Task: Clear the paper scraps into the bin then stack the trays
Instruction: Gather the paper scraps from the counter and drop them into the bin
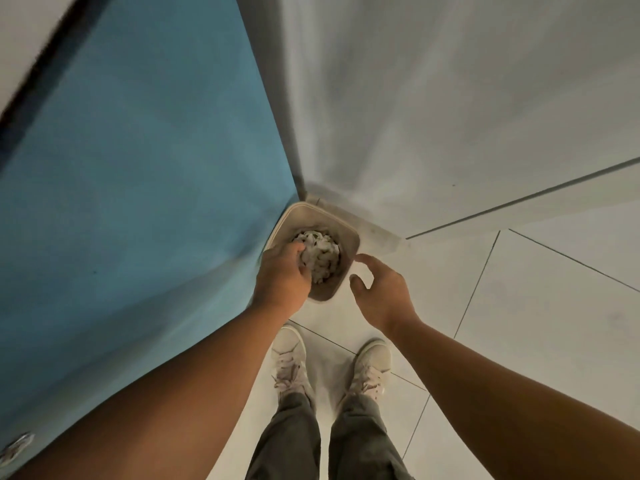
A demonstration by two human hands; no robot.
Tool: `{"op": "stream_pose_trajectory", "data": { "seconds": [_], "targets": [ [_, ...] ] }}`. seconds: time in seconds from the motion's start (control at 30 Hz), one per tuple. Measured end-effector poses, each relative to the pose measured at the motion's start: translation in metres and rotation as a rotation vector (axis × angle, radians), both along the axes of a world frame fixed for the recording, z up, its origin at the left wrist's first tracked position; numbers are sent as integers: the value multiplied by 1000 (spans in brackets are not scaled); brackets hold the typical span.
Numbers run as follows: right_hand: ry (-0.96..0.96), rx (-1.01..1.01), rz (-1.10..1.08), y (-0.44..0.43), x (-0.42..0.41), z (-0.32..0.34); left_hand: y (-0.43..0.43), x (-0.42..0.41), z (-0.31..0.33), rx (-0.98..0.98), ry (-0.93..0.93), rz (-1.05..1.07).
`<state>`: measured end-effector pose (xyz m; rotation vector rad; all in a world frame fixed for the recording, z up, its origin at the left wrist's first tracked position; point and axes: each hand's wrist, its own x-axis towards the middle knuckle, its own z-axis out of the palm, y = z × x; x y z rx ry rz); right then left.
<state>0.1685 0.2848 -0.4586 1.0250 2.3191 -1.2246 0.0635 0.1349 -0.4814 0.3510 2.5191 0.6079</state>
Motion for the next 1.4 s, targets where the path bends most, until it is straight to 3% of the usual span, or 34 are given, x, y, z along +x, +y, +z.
{"op": "stream_pose_trajectory", "data": {
  "seconds": [0.43,0.77,1.03,1.4],
  "targets": [
    [404,61,156,13,-14,275,21,17,278,168,304,-205],
    [690,-26,236,3,-22,419,0,44,440,366,558,48],
    [791,-122,458,-57,-47,475,-80,45,507,326,721,236],
    [803,-29,740,-178,-89,490,-232,38,524,196,752,499]
  ]
}}
